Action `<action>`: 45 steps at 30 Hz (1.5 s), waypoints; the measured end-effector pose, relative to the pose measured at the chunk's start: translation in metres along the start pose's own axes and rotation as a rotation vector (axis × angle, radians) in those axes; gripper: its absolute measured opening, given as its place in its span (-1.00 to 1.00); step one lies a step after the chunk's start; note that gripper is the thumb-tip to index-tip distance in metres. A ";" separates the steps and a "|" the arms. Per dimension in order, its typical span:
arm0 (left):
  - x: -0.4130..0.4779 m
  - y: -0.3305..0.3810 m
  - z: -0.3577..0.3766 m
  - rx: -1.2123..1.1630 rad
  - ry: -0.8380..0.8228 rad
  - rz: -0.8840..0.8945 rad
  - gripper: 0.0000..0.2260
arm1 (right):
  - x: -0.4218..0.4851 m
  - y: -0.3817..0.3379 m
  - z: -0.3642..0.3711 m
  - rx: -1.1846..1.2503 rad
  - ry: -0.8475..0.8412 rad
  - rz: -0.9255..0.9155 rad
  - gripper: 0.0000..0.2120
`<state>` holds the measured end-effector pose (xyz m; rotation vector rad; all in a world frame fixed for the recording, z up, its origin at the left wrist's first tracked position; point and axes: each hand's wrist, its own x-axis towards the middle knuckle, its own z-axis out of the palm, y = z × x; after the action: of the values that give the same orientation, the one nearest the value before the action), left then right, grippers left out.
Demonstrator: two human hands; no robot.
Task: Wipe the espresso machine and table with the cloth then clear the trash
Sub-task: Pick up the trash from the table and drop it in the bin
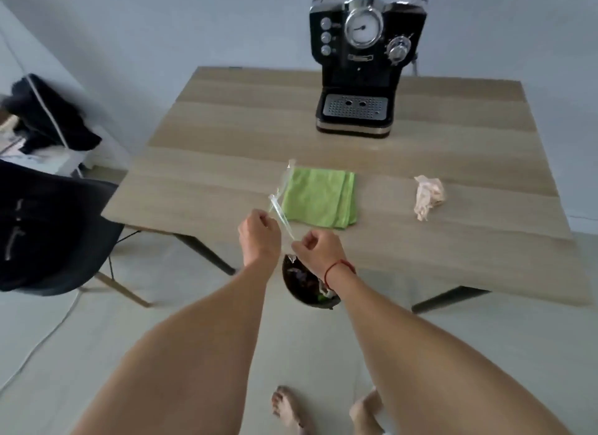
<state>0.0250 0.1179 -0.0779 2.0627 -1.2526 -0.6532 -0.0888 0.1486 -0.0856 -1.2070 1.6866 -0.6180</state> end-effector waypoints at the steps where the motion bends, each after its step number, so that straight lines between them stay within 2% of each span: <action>1: -0.002 -0.023 -0.009 -0.002 0.023 -0.034 -0.86 | -0.004 0.006 0.021 -0.034 -0.037 0.010 -0.86; 5: -0.014 -0.104 -0.017 -0.020 -0.001 -0.230 -0.86 | -0.009 0.046 0.073 -0.123 -0.091 0.112 -0.82; 8: -0.030 -0.160 0.007 0.037 -0.153 -0.356 -0.81 | -0.001 0.083 0.096 -0.119 -0.052 0.233 -0.76; 12: -0.049 -0.217 0.057 0.085 -0.320 -0.557 -0.77 | 0.021 0.139 0.121 -0.130 -0.032 0.366 -0.92; 15: -0.037 -0.246 0.107 0.077 -0.434 -0.645 -0.81 | 0.048 0.183 0.138 -0.127 -0.007 0.451 -0.90; 19: -0.001 -0.266 0.178 0.015 -0.500 -0.671 -0.78 | 0.094 0.237 0.149 -0.136 0.057 0.514 -0.86; 24: 0.042 -0.284 0.247 0.005 -0.492 -0.643 -0.87 | 0.160 0.278 0.162 -0.067 0.082 0.535 -0.82; 26: 0.049 -0.285 0.262 0.003 -0.510 -0.630 -0.78 | 0.176 0.289 0.166 -0.061 0.035 0.542 -0.78; 28: 0.049 -0.283 0.266 0.047 -0.541 -0.597 -0.63 | 0.180 0.292 0.166 -0.121 -0.013 0.551 -0.61; 32: 0.030 -0.267 0.240 0.148 -0.584 -0.538 -0.58 | 0.158 0.285 0.155 -0.207 -0.091 0.525 -0.61; 35: 0.019 -0.239 0.199 0.234 -0.600 -0.463 -0.59 | 0.128 0.251 0.141 -0.234 -0.152 0.507 -0.60; 42: -0.001 -0.136 0.046 0.472 -0.468 -0.242 -0.45 | 0.038 0.092 0.089 -0.351 -0.146 0.316 -0.61; 45: 0.000 -0.094 -0.012 0.510 -0.345 -0.125 -0.49 | 0.008 0.030 0.069 -0.376 -0.153 0.193 -0.65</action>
<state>0.0881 0.1541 -0.1386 2.5358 -1.6250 -0.8396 -0.0410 0.1609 -0.1430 -1.2926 1.8098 -0.0874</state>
